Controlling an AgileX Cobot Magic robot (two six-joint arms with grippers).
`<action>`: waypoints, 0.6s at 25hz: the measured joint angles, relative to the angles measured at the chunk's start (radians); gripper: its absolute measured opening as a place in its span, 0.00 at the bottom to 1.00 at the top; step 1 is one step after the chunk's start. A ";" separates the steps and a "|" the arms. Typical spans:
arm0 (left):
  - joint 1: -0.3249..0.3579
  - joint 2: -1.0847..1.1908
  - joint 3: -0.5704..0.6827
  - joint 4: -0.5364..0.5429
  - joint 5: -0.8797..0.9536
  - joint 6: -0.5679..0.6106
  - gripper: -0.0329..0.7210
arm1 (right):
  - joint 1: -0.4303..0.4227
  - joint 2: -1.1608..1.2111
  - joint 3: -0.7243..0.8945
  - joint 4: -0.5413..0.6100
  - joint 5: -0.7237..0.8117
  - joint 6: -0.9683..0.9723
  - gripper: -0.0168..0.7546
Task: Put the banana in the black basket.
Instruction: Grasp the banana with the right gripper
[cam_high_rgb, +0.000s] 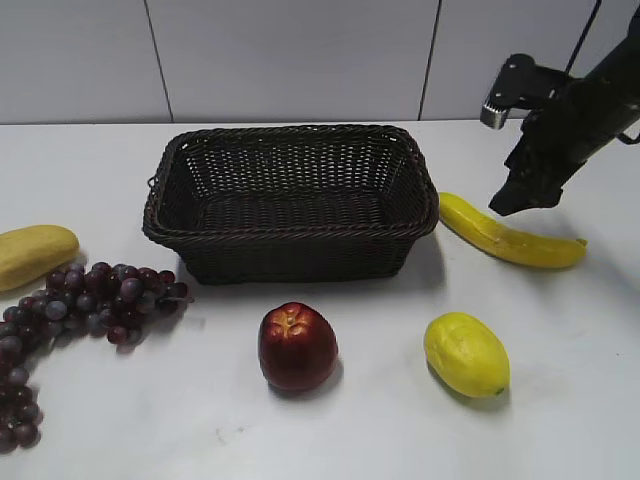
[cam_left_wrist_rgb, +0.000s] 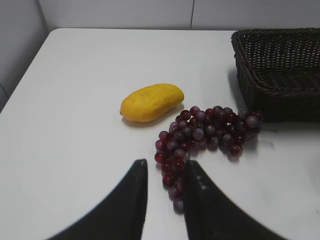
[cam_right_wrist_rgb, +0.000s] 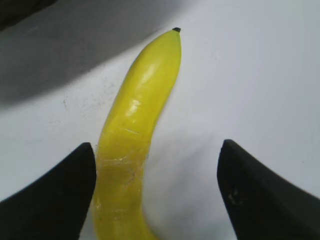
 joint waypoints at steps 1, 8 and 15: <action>0.000 0.000 0.000 0.000 0.000 0.000 0.36 | 0.000 0.013 0.000 0.000 -0.008 -0.001 0.76; 0.000 0.000 0.000 0.000 0.000 0.000 0.36 | 0.000 0.094 0.000 0.001 -0.020 -0.002 0.76; 0.000 0.000 0.000 0.000 0.000 0.000 0.36 | 0.000 0.138 0.000 0.001 -0.034 -0.001 0.73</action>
